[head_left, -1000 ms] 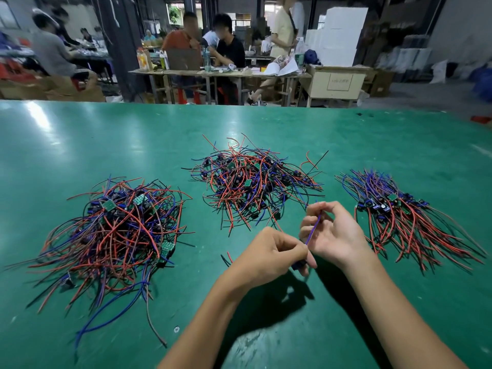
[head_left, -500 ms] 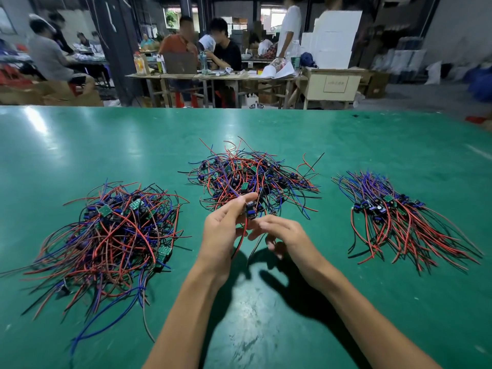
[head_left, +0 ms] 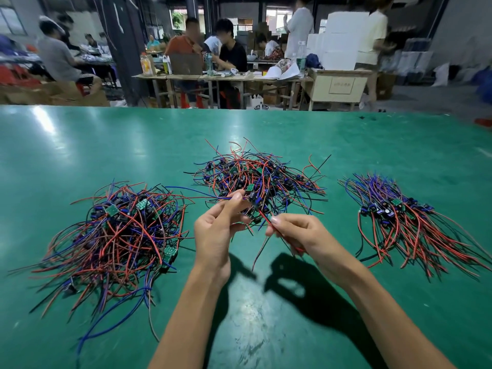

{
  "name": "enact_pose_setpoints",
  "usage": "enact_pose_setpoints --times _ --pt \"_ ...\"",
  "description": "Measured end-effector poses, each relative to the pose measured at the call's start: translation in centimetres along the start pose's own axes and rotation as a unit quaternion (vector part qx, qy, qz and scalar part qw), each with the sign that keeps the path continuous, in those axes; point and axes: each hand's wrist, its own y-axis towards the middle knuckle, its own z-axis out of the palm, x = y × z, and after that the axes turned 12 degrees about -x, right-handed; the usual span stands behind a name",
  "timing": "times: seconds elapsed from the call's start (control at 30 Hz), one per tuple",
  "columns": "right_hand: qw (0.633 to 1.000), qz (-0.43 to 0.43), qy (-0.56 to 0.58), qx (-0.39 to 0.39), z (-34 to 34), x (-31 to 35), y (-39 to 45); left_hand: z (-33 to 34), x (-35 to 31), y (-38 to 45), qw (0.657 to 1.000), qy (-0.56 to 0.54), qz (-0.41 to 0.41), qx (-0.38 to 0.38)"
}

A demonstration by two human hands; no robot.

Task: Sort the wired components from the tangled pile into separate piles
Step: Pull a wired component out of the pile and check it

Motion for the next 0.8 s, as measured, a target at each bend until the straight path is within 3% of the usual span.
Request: enact_pose_setpoints --times 0.1,0.17,0.23,0.3,0.37,0.43,0.5,0.6,0.8 --pt "0.981 -0.098 -0.132 -0.103 -0.9 0.3 0.2 0.1 0.2 0.0 0.998 0.028 0.055 -0.03" --pt "0.936 -0.152 -0.264 -0.177 -1.2 -0.2 0.2 0.4 0.4 -0.1 0.996 0.03 0.069 -0.039" --pt "0.887 -0.207 -0.314 -0.269 -1.1 -0.3 0.1 0.6 0.6 -0.3 0.997 0.02 0.065 -0.041" --pt "0.894 -0.226 -0.259 -0.288 -0.8 -0.4 0.0 0.7 0.8 -0.3 0.997 0.01 0.062 -0.043" --pt "0.942 -0.171 -0.206 -0.203 -0.3 -0.4 -0.1 0.9 0.9 -0.4 0.997 0.002 0.062 -0.04" --pt "0.986 -0.024 -0.136 -0.092 0.5 -0.4 -0.1 1.0 0.9 -0.5 0.998 -0.008 0.057 -0.036" --pt "0.99 0.136 -0.008 -0.046 1.4 -0.6 -0.1 1.1 1.0 -0.7 0.998 -0.02 0.054 -0.027" --pt "0.954 0.209 0.189 -0.103 1.8 -0.8 0.2 1.2 1.1 -1.0 0.999 -0.02 0.051 -0.005" --pt "0.93 0.154 0.262 -0.205 0.6 0.0 0.3 1.6 1.4 -1.6 0.998 0.0 0.056 0.027"
